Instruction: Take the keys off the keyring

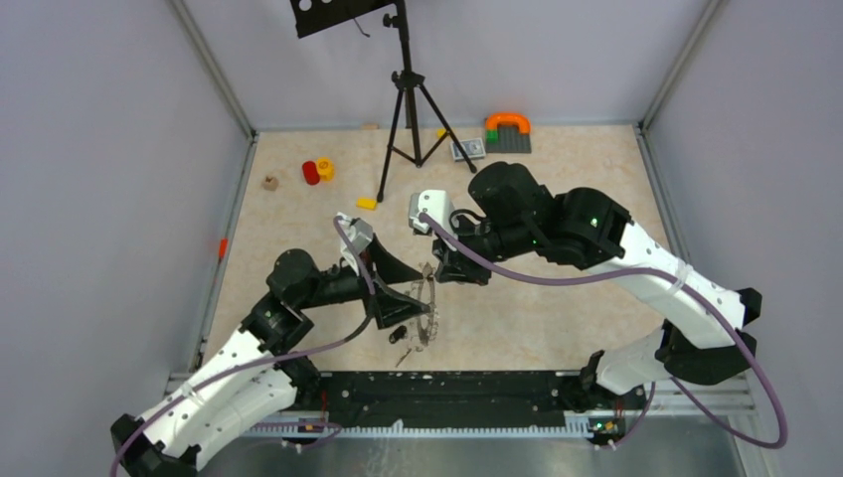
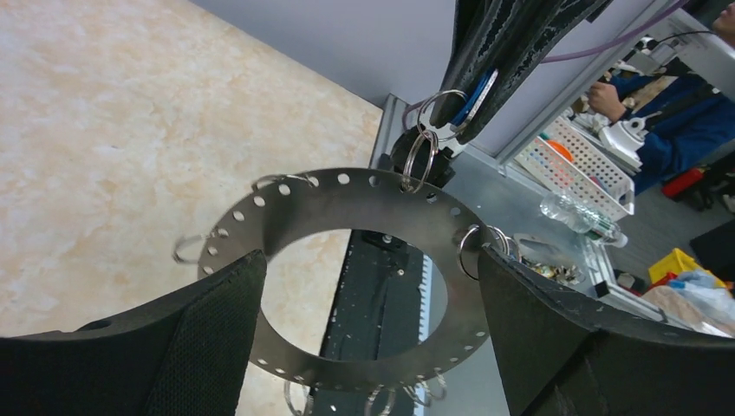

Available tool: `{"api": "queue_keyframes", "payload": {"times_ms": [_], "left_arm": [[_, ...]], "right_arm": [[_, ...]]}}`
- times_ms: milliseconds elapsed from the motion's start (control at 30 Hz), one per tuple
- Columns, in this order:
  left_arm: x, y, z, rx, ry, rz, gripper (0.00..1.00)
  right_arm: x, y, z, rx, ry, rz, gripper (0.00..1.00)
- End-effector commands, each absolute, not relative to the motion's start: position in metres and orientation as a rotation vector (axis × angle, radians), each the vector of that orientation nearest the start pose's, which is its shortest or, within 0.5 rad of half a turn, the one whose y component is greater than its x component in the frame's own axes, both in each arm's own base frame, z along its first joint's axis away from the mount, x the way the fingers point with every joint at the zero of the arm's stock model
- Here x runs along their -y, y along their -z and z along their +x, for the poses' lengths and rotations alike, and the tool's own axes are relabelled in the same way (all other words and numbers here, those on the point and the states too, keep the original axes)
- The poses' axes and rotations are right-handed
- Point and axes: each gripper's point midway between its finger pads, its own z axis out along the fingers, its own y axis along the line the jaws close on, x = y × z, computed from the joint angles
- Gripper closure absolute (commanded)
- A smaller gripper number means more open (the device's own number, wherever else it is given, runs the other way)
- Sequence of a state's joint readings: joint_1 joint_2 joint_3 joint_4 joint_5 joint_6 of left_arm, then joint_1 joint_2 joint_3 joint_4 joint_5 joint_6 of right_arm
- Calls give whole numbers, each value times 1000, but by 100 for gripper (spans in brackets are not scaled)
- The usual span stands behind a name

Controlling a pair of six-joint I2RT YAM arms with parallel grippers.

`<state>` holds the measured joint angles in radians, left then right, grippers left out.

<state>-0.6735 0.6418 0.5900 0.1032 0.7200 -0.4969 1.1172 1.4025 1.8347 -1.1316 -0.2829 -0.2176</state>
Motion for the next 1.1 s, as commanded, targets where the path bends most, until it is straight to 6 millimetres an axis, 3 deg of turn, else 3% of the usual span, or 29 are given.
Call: {"api": "queue_keyframes", "payload": {"times_ms": [0, 233, 467, 567, 767, 1067], "left_arm": [[261, -308, 102, -1458, 1531, 801, 9], [255, -307, 100, -1462, 1486, 805, 9], [238, -315, 124, -1466, 1207, 793, 6], [231, -324, 136, -1392, 1071, 813, 1], [226, -350, 135, -1131, 893, 965, 1], [249, -352, 120, -1015, 970, 1178, 1]], "right_arm": [[-322, -366, 112, -1659, -783, -1551, 100], [-321, -367, 111, -1654, -787, -1553, 100], [-318, -369, 106, -1645, -798, -1580, 100], [-316, -369, 102, -1640, -817, -1599, 100], [-315, -369, 89, -1614, -878, -1660, 100], [-315, -380, 80, -1564, -925, -1693, 100]]}}
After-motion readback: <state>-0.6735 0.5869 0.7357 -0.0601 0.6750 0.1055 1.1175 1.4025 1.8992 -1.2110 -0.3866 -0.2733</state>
